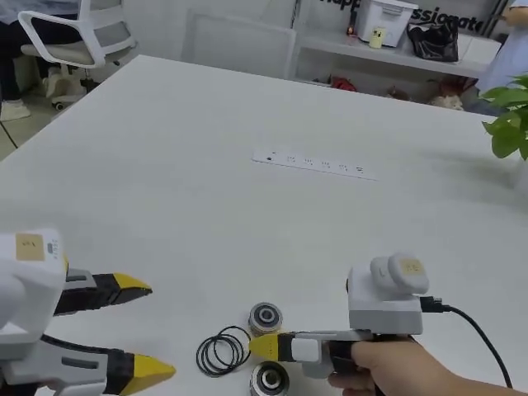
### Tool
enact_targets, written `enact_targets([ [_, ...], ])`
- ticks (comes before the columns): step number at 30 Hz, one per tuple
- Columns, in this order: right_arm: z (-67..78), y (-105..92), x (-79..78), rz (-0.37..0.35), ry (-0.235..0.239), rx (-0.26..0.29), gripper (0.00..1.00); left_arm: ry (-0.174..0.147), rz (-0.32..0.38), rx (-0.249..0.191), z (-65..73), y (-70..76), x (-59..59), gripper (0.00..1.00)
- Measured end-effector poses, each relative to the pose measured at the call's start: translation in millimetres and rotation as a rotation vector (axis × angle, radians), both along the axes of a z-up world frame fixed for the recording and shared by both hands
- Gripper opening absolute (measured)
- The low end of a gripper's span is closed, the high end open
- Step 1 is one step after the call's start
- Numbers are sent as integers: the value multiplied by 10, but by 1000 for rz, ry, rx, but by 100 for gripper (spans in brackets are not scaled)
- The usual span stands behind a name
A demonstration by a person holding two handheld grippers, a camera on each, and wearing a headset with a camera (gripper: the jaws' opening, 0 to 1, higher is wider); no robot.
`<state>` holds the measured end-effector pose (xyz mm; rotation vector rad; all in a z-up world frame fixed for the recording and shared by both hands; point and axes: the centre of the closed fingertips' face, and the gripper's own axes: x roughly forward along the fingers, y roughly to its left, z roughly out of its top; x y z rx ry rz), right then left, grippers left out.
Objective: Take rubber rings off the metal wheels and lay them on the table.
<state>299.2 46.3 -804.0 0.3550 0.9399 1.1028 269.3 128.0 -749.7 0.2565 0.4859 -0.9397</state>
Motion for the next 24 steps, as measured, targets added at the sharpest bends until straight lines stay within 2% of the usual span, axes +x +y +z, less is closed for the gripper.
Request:
enact_targets([
  [24, -31, -10, 10, -10, 7, -9, 5, 4, 5, 0, -11, 17, 2, 59],
])
